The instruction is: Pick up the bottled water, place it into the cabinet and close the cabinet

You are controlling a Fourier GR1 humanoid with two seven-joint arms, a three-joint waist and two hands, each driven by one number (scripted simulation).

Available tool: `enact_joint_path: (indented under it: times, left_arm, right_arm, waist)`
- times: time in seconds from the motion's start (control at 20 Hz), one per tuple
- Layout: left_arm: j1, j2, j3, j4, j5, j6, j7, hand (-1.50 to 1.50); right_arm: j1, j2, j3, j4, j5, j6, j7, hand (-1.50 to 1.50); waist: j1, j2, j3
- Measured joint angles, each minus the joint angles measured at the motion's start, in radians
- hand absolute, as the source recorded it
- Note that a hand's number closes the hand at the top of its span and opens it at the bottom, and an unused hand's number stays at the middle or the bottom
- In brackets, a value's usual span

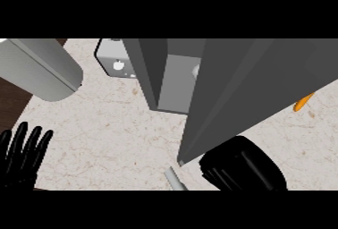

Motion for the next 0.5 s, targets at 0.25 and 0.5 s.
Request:
enact_joint_path:
  times: [0.25, 0.5]
  left_arm:
    - [-0.010, 0.000, 0.004, 0.015, 0.010, -0.016, 0.006, -1.50]
    - [-0.005, -0.006, 0.000, 0.022, 0.007, -0.023, 0.007, -1.50]
  right_arm:
    - [-0.254, 0.023, -0.060, 0.228, -0.016, -0.178, -0.018, 1.50]
    - [-0.496, 0.024, -0.111, 0.470, -0.080, -0.296, -0.052, 1.50]
  waist:
    - [0.009, -0.003, 0.003]
    - [-0.002, -0.013, 0.012]
